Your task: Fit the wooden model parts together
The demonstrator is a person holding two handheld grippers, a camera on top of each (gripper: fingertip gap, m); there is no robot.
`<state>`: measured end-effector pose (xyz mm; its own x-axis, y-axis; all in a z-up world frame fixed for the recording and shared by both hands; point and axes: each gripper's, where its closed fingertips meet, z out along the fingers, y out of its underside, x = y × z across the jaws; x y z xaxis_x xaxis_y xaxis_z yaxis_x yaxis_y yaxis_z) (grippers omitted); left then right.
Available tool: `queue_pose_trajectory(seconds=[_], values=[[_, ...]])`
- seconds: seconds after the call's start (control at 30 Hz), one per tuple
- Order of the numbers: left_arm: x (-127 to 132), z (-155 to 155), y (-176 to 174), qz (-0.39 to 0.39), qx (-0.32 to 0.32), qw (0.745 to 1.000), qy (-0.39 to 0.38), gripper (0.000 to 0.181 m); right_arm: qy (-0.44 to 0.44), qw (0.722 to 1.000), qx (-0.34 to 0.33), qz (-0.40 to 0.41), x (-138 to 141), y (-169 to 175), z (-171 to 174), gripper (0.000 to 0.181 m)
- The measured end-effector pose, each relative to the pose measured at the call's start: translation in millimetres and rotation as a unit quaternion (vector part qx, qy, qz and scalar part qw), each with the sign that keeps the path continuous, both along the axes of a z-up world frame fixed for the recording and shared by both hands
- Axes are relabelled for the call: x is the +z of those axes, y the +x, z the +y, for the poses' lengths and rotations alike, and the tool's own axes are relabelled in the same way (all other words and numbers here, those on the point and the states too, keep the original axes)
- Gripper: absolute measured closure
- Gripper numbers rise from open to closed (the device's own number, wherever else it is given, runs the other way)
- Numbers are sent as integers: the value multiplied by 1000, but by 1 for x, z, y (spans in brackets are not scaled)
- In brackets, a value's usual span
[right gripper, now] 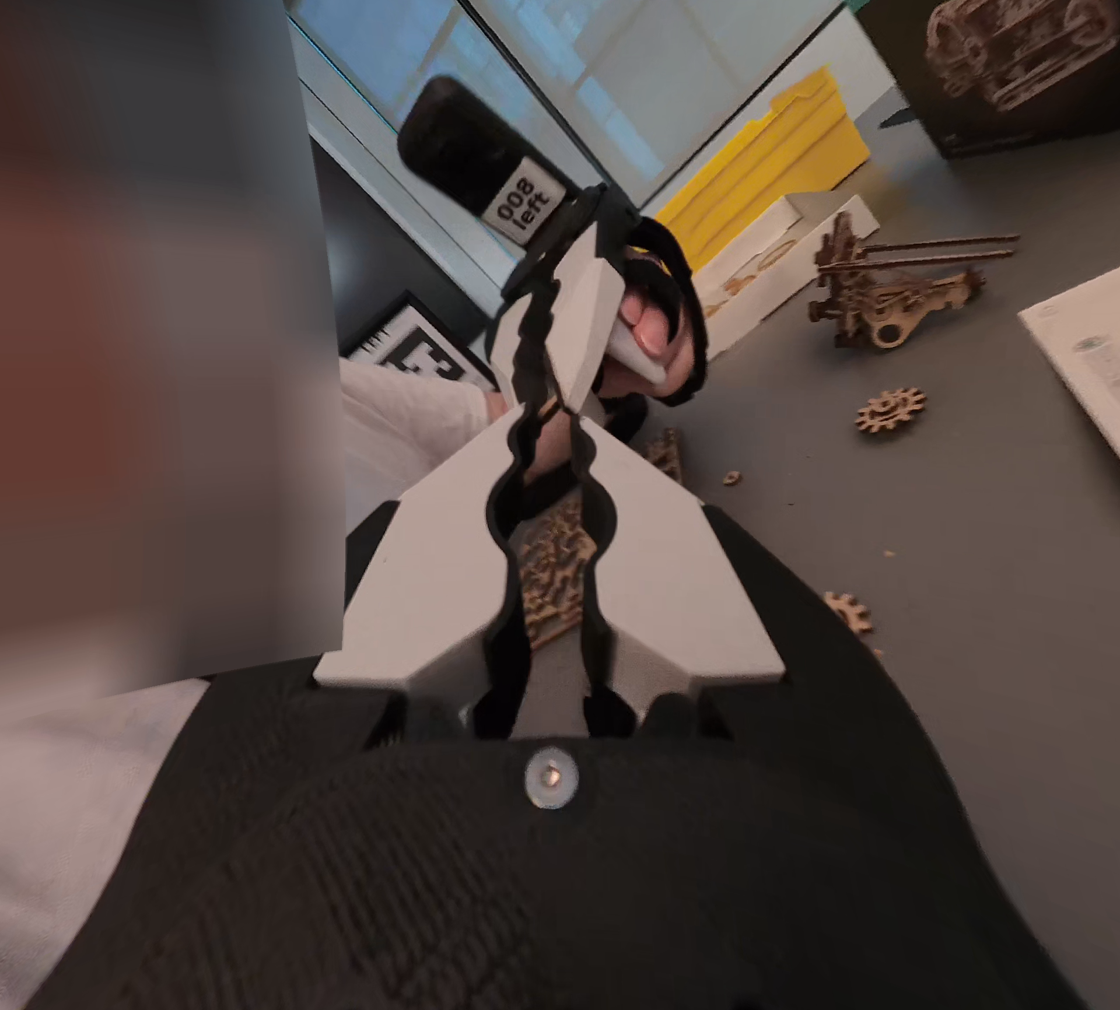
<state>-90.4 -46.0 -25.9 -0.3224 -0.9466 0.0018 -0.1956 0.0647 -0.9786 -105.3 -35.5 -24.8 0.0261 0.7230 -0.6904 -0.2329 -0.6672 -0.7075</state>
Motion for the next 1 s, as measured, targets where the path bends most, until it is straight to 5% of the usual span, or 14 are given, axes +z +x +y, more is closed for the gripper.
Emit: queue_pose_trajectory(seconds=[0.17, 0.3, 0.33, 0.53, 0.7, 0.87, 1.0], values=[[-14, -7, 5, 55, -25, 993, -100, 171, 159, 980, -47, -109, -14, 8, -6, 175], [-13, -8, 7, 66, -24, 985, -159, 181, 290, 923, -121, -220, -25, 22, -2, 168], [-16, -6, 8, 72, -21, 983, -168, 181, 287, 921, -126, -232, -28, 24, 1, 179], [-24, 16, 6, 81, 14, 980, -179, 181, 260, 897, -70, -351, -63, 35, -3, 171], [-20, 19, 3, 78, 12, 981, -177, 181, 271, 825, -29, -495, -100, 50, -8, 168], [-30, 12, 6, 100, 9, 982, -163, 181, 239, 809, 6, -537, -132, 52, -9, 167], [-41, 15, 10, 124, 25, 977, -169, 177, 237, 818, 9, -524, -132, 48, -8, 178]])
